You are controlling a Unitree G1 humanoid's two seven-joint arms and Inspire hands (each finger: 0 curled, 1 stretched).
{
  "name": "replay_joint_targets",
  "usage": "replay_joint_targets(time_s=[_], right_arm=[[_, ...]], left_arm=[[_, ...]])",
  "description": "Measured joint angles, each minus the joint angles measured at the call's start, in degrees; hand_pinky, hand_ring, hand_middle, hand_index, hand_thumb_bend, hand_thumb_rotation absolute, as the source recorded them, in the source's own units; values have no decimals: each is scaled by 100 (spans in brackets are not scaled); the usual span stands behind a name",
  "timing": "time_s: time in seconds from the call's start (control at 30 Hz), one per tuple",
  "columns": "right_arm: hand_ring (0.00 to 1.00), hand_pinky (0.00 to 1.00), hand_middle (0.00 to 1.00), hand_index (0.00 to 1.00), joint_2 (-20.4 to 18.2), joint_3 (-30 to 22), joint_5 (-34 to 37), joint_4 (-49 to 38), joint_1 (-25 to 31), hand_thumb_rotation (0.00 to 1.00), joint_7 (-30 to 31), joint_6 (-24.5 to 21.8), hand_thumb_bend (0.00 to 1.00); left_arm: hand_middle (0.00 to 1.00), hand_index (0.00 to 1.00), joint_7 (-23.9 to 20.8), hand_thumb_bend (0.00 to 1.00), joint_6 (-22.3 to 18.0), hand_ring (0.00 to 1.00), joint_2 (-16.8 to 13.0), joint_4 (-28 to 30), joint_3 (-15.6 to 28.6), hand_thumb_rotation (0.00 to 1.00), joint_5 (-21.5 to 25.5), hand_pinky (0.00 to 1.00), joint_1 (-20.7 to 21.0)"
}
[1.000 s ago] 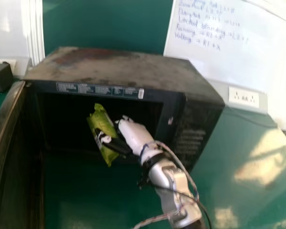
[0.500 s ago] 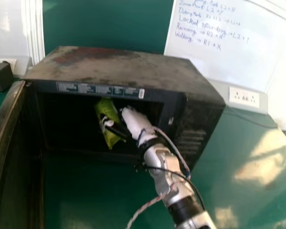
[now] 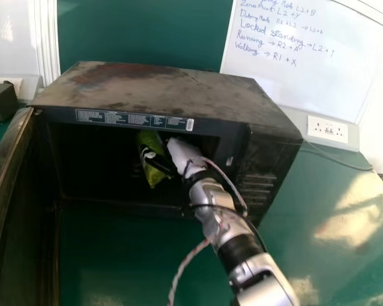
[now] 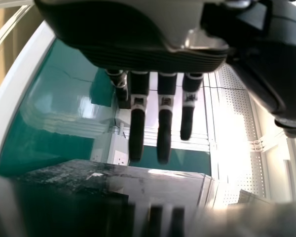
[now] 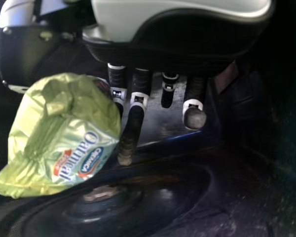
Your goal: Put biscuit inside oven
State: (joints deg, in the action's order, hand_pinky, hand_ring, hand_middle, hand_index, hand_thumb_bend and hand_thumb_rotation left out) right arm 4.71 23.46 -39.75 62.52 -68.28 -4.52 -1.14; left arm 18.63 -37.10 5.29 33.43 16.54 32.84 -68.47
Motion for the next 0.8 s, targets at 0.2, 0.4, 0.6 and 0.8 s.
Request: replay_joint_targets(time_s=[0.2,0.4,0.6,0.8], right_arm=[[3,4,31,48,-34,12,94,411,-89,3,-121,145,50],[3,4,28,48,-72,35,124,670,-179,3,-153,174,50],[4,4,27,48,-98,78,125,870,-231,4,-234,242,51],[6,5,28,48,-208,217,83,1092,-316,4,-344,85,50]], left_arm=[[53,74,56,81,-22,45,4,0,-8,90,2,40,-26],[54,73,86,80,-39,45,6,-2,-10,90,7,40,-56],[54,69,314,80,-210,46,0,-98,-11,89,85,40,-56],[57,70,514,82,-301,49,-2,-166,-19,91,181,41,-56]])
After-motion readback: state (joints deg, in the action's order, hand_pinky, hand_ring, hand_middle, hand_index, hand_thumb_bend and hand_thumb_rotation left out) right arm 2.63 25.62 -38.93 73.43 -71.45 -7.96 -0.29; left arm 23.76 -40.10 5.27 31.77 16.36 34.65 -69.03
